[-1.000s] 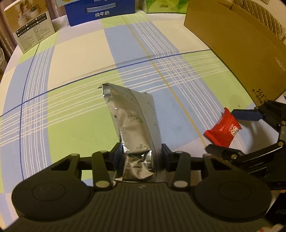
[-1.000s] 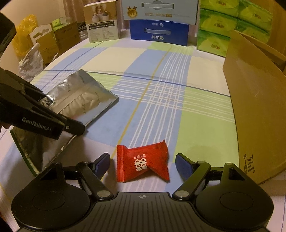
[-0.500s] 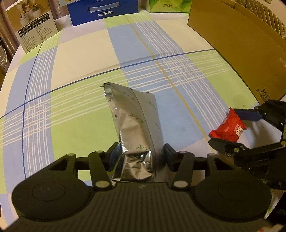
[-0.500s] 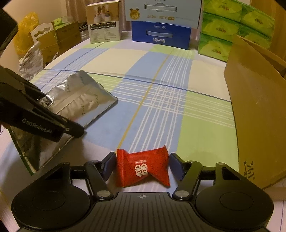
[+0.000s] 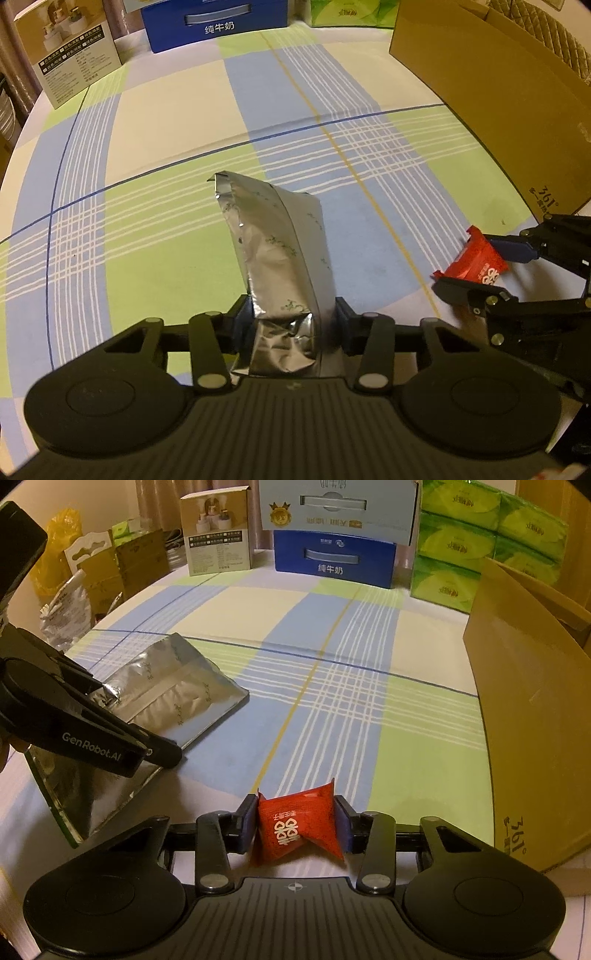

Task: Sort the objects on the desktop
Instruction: 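Lift the foil bag and red packet and hold them above the table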

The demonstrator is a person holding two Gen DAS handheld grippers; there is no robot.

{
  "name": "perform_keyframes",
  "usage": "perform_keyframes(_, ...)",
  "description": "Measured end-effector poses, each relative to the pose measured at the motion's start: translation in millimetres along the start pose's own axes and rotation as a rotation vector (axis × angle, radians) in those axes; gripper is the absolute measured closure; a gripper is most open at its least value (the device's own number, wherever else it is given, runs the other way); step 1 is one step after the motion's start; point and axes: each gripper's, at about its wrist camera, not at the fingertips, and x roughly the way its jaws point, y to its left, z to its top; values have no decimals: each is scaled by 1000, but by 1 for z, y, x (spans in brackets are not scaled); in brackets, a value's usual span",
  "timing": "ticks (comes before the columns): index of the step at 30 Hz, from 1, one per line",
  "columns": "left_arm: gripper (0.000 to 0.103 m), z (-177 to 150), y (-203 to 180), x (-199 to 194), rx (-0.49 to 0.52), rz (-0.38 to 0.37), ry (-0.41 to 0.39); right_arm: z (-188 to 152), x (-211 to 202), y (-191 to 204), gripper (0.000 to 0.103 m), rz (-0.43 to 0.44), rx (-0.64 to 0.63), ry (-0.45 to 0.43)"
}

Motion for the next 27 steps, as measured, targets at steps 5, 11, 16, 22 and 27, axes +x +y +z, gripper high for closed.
perform_keyframes(5, 67, 1, 0, -5, -4, 1, -22, 4, -5, -3, 64, 1, 28, -31)
perform_keyframes(11, 67, 3, 2, -11, -12, -12, -47, 5, -5, -4, 64, 9, 49, -35)
perform_keyframes(16, 67, 2, 1, -10, -8, -13, -40, 7, -7, -5, 64, 16, 62, -46)
perform_keyframes(22, 67, 3, 1, -13, -9, -8, -45, 8, -9, -4, 64, 20, 70, -52)
perform_keyframes(27, 67, 2, -1, -18, -13, -4, -55, 7, -10, -4, 64, 20, 82, -50)
